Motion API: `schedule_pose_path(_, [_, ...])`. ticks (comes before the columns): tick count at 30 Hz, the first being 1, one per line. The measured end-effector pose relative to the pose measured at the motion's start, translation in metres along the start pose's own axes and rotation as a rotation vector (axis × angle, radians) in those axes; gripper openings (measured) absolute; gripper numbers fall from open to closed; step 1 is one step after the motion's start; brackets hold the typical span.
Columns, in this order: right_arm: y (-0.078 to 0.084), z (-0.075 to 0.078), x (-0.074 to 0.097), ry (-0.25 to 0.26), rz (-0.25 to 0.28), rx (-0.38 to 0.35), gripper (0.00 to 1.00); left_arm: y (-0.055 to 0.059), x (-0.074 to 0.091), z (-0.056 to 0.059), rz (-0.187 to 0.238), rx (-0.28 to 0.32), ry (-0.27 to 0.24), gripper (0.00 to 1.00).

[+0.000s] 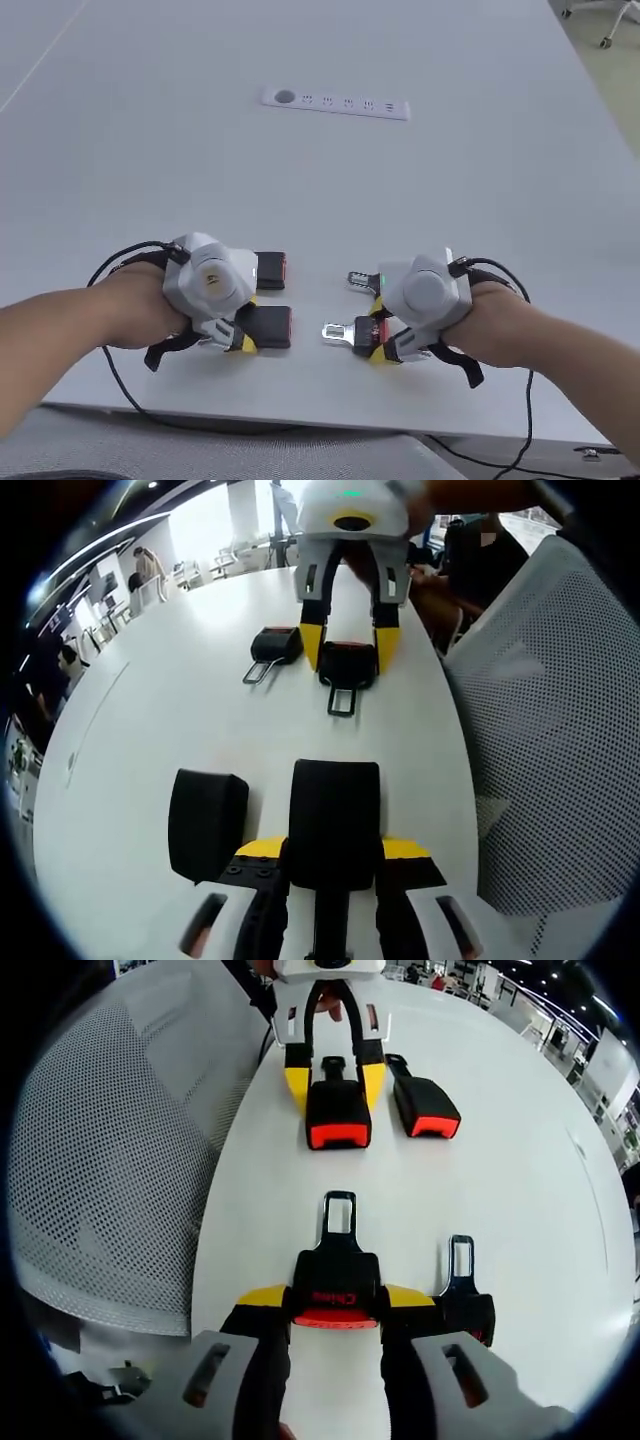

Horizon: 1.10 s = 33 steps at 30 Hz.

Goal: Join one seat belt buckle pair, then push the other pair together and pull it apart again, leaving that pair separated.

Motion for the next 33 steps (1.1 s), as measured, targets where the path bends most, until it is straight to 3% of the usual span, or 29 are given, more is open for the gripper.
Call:
schedule_pose_path(17, [-0.031, 0.002, -0.015, 0.006, 0.03, 0.019, 0.33, 0.0, 0.0, -0.001, 0.002, 0.004, 0.0, 0.34])
schedule_pose_path(22, [-0.037, 0.001, -0.018, 0.003, 0.024, 0.019, 0.33, -0.002, 0.0, 0.0, -0.025, -0.003, -0.002, 0.33])
schedule_pose_path(33, [-0.049, 0.0, -0.022, 0.002, 0.053, 0.026, 0.33, -0.001, 0.0, -0.001, -0.012, -0.004, 0.003, 0.33])
Point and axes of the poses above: the centre of the closed fingertips' face, and the gripper's own axes: x roughly backward along the fingers, z roughly to its right, y roughly out of its underside, the point moved 4 cm from there along x, roughly backward along the fingers, and after that the axes turned 3 degrees about -x, right-handed, at the moved point
